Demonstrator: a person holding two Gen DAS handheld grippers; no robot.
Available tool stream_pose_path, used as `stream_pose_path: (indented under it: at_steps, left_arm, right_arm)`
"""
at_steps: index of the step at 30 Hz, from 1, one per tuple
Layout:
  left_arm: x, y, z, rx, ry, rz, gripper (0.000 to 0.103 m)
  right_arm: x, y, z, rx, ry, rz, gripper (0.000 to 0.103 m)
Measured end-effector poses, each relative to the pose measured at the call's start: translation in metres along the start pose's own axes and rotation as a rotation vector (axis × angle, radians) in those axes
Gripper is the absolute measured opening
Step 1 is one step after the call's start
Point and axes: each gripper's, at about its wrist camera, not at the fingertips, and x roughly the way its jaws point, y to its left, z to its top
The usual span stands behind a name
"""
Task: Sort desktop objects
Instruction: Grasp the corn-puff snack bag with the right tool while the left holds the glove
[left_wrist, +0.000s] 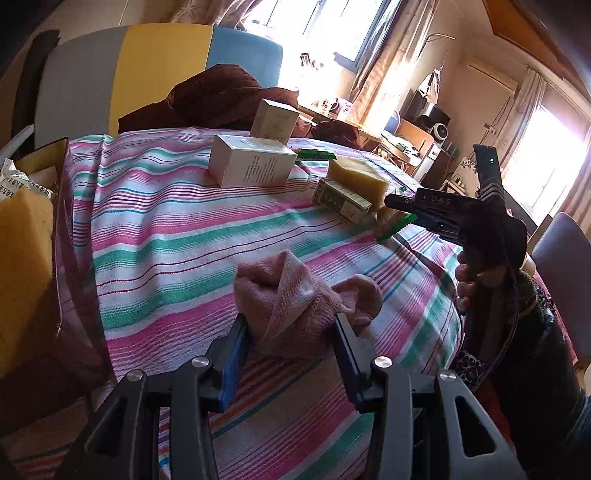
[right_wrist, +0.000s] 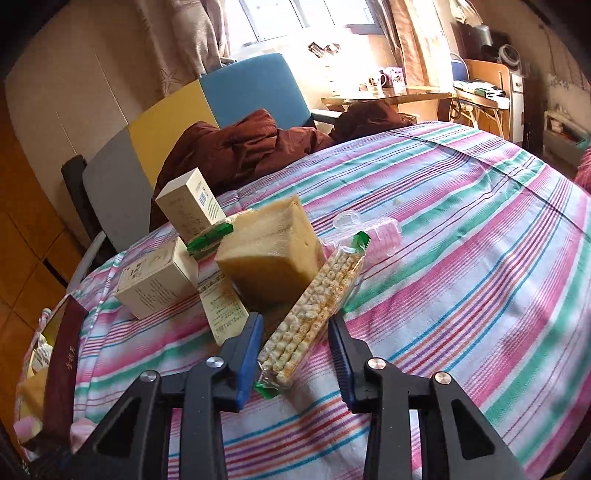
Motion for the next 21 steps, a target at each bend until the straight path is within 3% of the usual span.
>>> stream_pose_path:
  at_steps: [11, 21]
  left_arm:
    - [0.005, -0.006, 0.005, 0.038, 0.002, 0.017, 0.046]
    - [0.011, -0.001, 0.019, -0.044, 0.022, -0.032, 0.057]
  right_arm:
    - [0.002, -0.019, -0.008, 0.017, 0.025, 0.026, 0.033]
    - [0.017, -0.038, -0.011, 0.123, 0.032, 0.114, 0.042]
